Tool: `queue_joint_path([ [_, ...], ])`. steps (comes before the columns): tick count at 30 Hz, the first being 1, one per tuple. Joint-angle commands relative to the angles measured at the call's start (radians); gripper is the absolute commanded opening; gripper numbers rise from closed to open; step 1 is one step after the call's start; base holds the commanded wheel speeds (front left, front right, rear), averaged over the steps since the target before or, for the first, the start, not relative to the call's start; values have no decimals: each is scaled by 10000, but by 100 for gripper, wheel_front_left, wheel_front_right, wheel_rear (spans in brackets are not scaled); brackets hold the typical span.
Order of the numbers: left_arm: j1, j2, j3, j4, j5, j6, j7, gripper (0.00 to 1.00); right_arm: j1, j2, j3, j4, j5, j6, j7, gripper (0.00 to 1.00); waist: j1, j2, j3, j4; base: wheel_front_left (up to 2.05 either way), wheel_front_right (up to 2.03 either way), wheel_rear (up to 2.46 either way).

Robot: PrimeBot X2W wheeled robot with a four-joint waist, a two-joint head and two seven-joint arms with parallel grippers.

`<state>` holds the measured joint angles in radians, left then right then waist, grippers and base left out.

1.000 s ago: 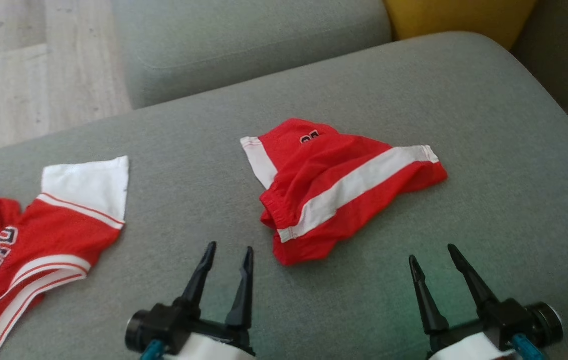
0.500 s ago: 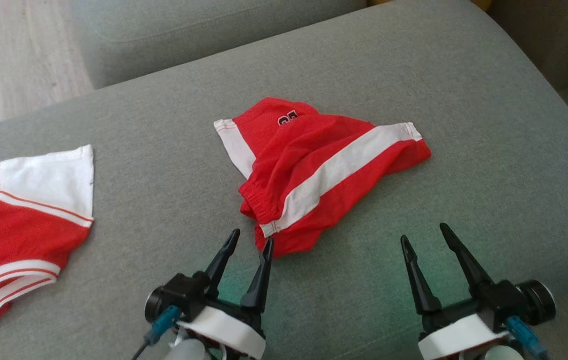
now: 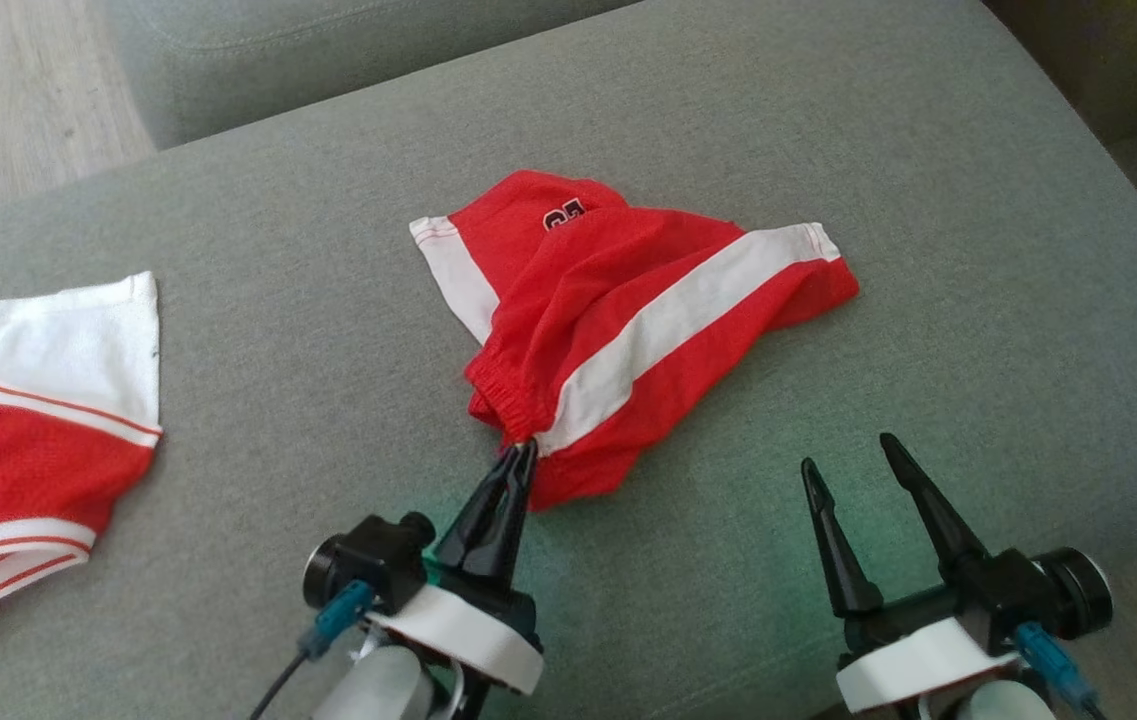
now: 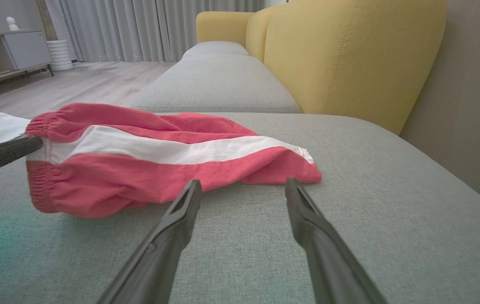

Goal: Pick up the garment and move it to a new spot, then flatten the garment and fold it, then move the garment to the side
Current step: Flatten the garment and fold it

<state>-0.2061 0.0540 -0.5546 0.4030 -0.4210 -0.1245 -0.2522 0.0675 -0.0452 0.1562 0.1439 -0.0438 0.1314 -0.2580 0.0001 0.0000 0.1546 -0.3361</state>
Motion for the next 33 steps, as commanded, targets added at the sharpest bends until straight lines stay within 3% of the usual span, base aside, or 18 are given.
queue_joint_path([
  [1, -418, -37, 62, -279, 12, -53, -95, 0, -368, -51, 198, -322, 40, -7, -38, 100, -1, 0, 26, 15, 0, 0, 0],
  [8, -501, 83, -456, -396, -223, -59, -95, 0, -337, -51, 73, -323, 29, -7, -38, 100, -1, 0, -104, 310, 0, 0, 0],
  [22, 382, 1492, 1212, -1431, 897, -60, -95, 0, -102, -51, 111, -207, 569, -7, -38, 100, -1, 0, -570, 1632, 0, 0, 0],
  [33, 0, 2404, 2496, -1154, 1896, -48, -95, 0, -626, -118, 264, 735, 1442, -7, -38, 100, -1, 0, -445, 2364, 0, 0, 0],
])
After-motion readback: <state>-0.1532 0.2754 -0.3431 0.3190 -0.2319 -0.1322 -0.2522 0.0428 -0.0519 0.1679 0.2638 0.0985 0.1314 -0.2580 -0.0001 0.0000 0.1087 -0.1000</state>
